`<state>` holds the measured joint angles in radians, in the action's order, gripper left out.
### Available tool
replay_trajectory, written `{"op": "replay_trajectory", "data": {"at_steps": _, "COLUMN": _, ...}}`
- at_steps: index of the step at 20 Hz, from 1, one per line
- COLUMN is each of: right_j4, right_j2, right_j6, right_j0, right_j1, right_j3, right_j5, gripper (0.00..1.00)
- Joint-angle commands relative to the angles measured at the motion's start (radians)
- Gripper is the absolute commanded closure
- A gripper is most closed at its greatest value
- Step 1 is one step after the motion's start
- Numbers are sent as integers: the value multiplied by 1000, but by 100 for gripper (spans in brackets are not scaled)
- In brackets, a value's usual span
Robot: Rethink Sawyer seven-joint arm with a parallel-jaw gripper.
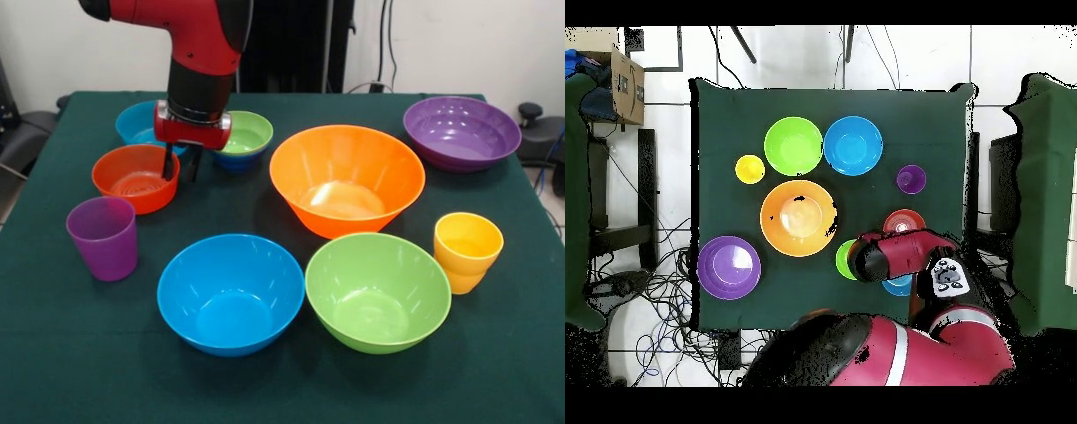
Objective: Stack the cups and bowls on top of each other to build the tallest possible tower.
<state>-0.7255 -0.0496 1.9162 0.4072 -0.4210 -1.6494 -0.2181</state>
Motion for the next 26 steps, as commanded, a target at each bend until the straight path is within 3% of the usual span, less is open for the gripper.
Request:
{"op": "replay_trajectory", "data": {"at_steps": 1, "right_j4": -56, "right_j2": 95, "right_j6": -45, "right_j0": -1, "right_j1": 19, "right_j3": 53, "right_j5": 1, "gripper": 100}}
{"op": "replay_trajectory", "data": {"at_steps": 14, "right_j4": -59, "right_j2": 104, "right_j6": -47, "right_j0": -4, "right_j1": 2, "right_j3": 50, "right_j5": 15, "gripper": 100}}
{"op": "replay_trajectory", "data": {"at_steps": 19, "right_j4": -27, "right_j2": 167, "right_j6": -124, "right_j0": 22, "right_j1": -127, "right_j3": -2, "right_j5": -67, "gripper": 100}}
{"op": "replay_trajectory", "data": {"at_steps": 26, "right_j4": 8, "right_j2": 196, "right_j6": -137, "right_j0": 24, "right_j1": -218, "right_j3": -45, "right_j5": -139, "gripper": 100}}
